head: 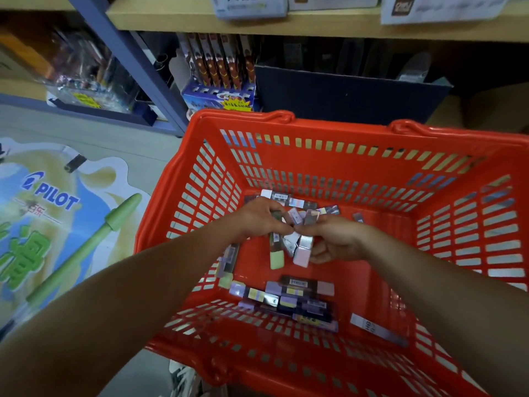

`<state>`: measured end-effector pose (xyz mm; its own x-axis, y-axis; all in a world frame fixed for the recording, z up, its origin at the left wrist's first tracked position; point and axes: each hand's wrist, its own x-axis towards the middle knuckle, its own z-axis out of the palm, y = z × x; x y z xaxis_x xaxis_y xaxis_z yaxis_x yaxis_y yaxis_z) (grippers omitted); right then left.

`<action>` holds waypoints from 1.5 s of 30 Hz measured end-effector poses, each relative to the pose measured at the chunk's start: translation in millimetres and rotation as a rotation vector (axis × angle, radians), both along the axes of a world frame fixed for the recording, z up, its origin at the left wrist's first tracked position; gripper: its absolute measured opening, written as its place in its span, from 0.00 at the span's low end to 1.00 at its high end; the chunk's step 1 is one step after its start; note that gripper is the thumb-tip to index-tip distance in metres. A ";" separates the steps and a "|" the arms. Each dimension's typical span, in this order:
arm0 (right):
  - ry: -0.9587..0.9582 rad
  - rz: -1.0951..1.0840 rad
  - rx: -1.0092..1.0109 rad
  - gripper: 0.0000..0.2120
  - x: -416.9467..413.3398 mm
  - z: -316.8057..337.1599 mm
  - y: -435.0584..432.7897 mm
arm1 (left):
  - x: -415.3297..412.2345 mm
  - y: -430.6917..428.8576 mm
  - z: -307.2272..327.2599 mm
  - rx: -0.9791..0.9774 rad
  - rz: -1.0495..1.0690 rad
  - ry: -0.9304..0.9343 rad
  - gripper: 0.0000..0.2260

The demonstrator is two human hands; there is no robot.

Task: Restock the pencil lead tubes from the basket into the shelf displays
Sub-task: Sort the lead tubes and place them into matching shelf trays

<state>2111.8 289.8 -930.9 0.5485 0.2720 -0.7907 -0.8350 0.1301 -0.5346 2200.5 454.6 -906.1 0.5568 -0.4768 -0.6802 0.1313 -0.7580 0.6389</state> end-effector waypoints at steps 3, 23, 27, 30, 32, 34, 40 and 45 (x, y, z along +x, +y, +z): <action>-0.068 -0.018 0.087 0.08 7.7 11.8 -8.7 | 3.3 -0.9 13.8 -0.105 0.100 0.038 0.05; -0.429 -0.212 0.109 0.08 19.9 94.3 -44.9 | 26.5 -7.7 136.4 0.061 -0.460 -0.111 0.07; -0.470 -0.397 0.306 0.15 27.0 113.0 -19.1 | 21.6 -17.8 165.9 0.055 -0.565 -0.152 0.07; -0.508 -0.494 0.307 0.06 33.5 136.7 -8.5 | 20.1 -14.8 175.3 -0.023 -0.494 -0.202 0.07; -0.561 -0.511 0.235 0.04 38.0 145.0 -3.3 | 17.7 -13.4 180.5 -0.076 -0.426 -0.222 0.06; -0.607 -0.502 0.155 0.03 41.9 149.8 2.9 | 13.5 -13.8 183.8 -0.105 -0.412 -0.226 0.06; -0.719 -0.625 0.044 0.04 48.1 167.5 4.1 | 6.7 -15.9 212.7 -0.253 -0.444 -0.245 0.06; -0.882 -0.624 -0.118 0.00 49.2 192.3 -13.7 | 29.1 -4.0 237.0 -0.380 -0.138 -0.309 0.11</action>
